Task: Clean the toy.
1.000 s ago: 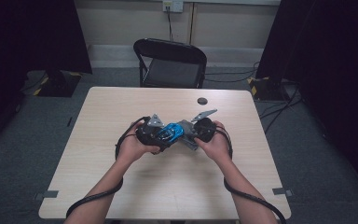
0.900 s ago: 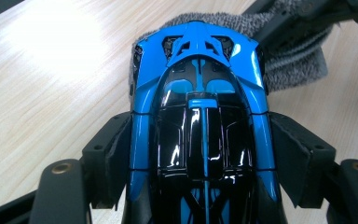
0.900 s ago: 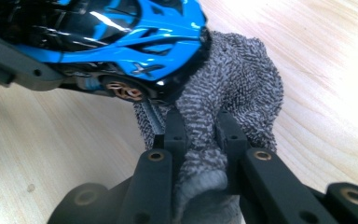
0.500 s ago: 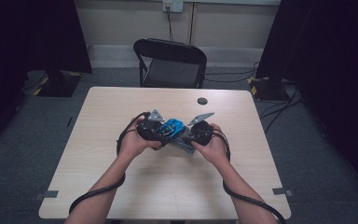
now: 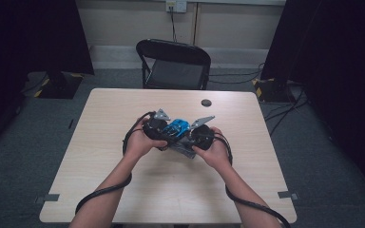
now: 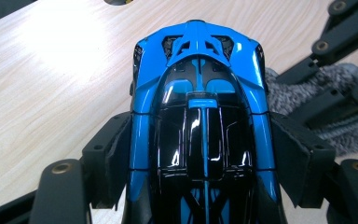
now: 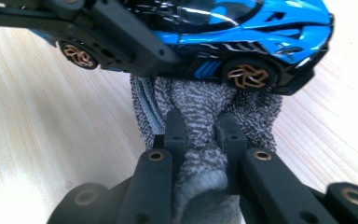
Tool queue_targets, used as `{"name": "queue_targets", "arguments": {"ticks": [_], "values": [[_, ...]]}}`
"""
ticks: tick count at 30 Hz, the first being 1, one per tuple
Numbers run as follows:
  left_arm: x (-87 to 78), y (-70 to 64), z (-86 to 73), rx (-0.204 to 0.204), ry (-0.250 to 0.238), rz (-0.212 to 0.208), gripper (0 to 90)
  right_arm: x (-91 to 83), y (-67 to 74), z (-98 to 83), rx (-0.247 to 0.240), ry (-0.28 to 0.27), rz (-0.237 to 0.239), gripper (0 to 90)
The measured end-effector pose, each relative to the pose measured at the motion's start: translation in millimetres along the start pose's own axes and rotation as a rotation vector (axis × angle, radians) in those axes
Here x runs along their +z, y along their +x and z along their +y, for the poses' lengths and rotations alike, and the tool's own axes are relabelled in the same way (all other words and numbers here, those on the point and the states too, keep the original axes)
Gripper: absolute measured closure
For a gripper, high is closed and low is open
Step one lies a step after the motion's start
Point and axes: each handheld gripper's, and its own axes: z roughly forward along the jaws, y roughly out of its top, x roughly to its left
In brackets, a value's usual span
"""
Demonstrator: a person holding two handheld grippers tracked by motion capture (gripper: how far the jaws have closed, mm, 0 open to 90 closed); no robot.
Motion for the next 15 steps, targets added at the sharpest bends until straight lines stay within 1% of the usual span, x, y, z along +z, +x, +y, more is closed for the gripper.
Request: {"name": "queue_targets", "arguments": {"ticks": [4, 8, 10, 15], "values": [[2.9, 1.2, 1.9, -0.002, 0.007, -0.003, 28.3, 1.4, 3.1, -0.4, -0.011, 0.004, 0.007, 78.1], [6.0, 1.9, 2.1, -0.019, 0.004, -0.001, 28.3, 2.8, 5.1, -1.7, -0.018, 0.000, 0.016, 78.1], [7.4, 2.1, 2.2, -0.016, 0.007, 0.005, 28.3, 3.6, 7.1, -2.0, -0.023, 0.000, 0.022, 78.1], [10.1, 3.0, 3.4, -0.023, 0.003, 0.009, 28.3, 6.1, 13.3, -1.8, -0.047, 0.002, 0.034, 78.1]]}}
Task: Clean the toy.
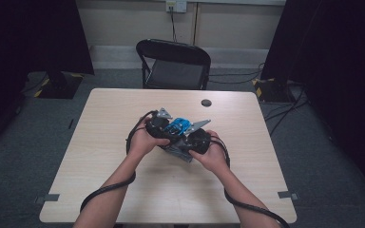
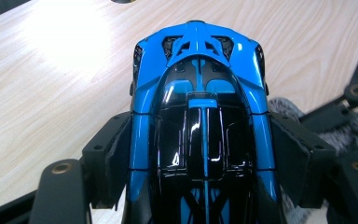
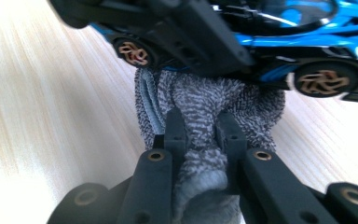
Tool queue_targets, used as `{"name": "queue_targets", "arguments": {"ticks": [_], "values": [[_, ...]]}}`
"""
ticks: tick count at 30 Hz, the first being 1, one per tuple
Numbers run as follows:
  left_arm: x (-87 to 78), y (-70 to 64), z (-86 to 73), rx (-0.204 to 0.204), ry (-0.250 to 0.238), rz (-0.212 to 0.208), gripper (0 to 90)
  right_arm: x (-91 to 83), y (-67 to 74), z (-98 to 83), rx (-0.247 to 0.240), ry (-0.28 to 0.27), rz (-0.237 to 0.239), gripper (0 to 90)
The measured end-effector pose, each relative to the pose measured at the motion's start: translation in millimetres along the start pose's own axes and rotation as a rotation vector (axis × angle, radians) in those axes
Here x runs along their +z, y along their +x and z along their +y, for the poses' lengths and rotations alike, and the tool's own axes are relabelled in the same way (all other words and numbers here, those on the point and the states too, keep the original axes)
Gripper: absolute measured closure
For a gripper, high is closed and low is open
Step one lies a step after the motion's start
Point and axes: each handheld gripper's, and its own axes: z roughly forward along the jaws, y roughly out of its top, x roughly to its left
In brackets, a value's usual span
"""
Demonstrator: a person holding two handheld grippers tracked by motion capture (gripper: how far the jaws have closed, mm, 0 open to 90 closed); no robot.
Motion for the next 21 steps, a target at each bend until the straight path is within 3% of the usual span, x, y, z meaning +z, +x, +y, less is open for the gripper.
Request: {"name": "queue_targets", "arguments": {"ticks": [15, 21], "values": [[-0.5, 8.3, 0.3, -0.038, -0.027, 0.034, 28.3, 10.2, 18.2, 4.9, -0.045, 0.001, 0.069, 78.1], [-7.6, 15.0, -1.3, -0.036, -0.020, 0.054, 28.3, 9.5, 15.0, 1.6, -0.053, 0.016, 0.060, 78.0]]}}
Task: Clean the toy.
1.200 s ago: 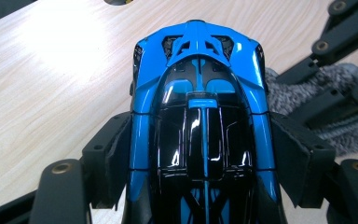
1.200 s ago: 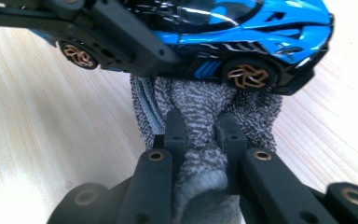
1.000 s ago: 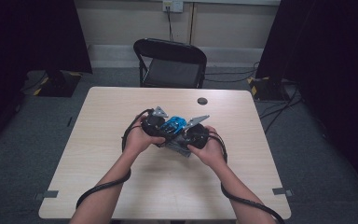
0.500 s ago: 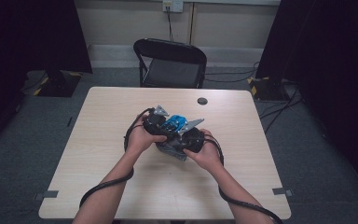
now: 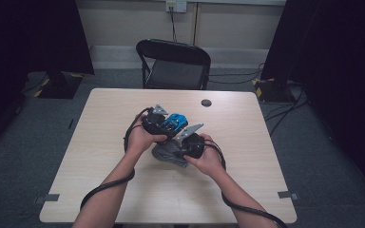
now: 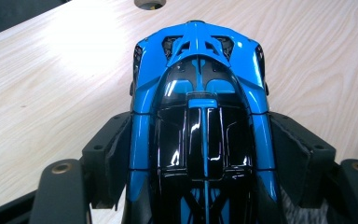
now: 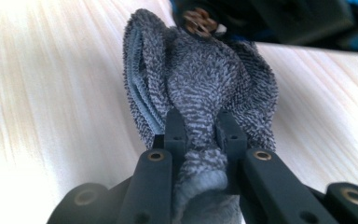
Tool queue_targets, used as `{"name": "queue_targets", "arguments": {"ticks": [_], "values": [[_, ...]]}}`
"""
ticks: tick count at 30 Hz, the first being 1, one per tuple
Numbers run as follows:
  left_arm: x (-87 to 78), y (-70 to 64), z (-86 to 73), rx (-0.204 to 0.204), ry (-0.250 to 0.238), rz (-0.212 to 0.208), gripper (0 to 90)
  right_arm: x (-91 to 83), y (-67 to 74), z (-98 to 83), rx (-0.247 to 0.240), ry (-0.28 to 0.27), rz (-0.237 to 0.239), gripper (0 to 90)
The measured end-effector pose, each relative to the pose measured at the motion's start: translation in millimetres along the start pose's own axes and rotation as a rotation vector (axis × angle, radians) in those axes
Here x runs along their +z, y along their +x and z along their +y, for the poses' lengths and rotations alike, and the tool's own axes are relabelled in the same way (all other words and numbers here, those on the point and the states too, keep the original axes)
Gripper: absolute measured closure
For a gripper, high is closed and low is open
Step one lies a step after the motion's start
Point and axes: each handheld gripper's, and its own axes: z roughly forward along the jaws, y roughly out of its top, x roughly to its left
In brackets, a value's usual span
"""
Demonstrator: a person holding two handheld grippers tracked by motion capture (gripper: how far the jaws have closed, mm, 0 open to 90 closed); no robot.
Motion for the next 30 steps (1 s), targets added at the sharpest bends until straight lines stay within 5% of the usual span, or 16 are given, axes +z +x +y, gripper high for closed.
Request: {"name": "queue_targets", "arguments": {"ticks": [17, 30], "values": [[-20.5, -2.8, -18.8, 0.029, 0.003, -0.031, 28.3, -26.6, -45.0, -17.1, 0.126, 0.017, -0.131, 78.0], [-21.3, -17.9, -27.3, 0.082, -0.002, -0.062, 28.3, -39.4, -65.2, -14.3, 0.210, 0.005, -0.225, 78.0]]}}
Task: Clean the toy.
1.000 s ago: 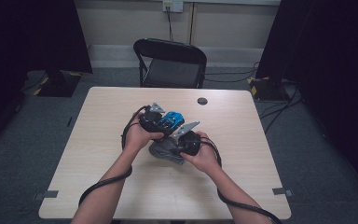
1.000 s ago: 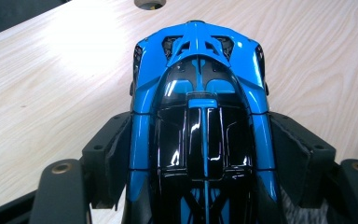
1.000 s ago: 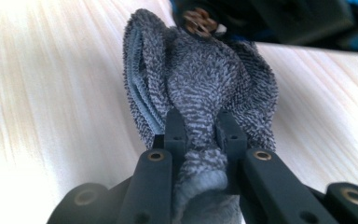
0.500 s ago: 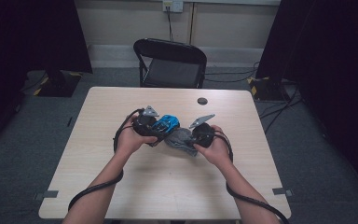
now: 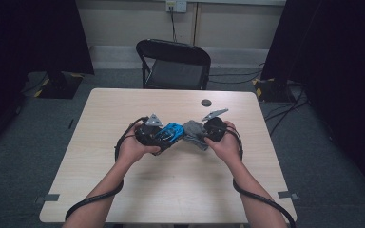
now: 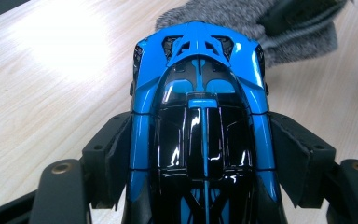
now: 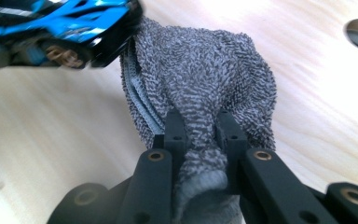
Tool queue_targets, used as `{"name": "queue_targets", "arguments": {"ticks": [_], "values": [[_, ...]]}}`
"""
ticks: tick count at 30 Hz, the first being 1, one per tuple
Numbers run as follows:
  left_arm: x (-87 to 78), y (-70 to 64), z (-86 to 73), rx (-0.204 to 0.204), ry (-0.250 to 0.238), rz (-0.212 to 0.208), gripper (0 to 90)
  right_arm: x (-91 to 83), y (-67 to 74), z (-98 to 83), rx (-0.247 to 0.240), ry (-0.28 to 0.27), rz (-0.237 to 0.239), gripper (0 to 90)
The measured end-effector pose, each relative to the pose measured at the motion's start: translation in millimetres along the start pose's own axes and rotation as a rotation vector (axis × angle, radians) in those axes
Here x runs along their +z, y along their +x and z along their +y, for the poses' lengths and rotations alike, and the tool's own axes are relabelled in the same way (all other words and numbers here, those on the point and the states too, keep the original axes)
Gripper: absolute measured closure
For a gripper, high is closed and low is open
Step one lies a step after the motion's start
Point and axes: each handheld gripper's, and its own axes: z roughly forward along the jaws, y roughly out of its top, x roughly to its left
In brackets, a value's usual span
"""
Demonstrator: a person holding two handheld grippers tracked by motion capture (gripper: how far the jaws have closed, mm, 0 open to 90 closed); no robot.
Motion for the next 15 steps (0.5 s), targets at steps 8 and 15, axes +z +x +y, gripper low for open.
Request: {"name": "queue_targets", "arguments": {"ticks": [8, 15], "values": [[2.2, -7.6, -2.2, 0.014, -0.008, -0.017, 28.3, -0.4, -1.7, 3.3, 0.023, -0.029, -0.016, 78.0], [6.5, -7.8, 1.5, 0.003, -0.012, -0.018, 28.3, 2.5, 6.7, 5.0, 0.008, -0.036, 0.019, 78.0]]}}
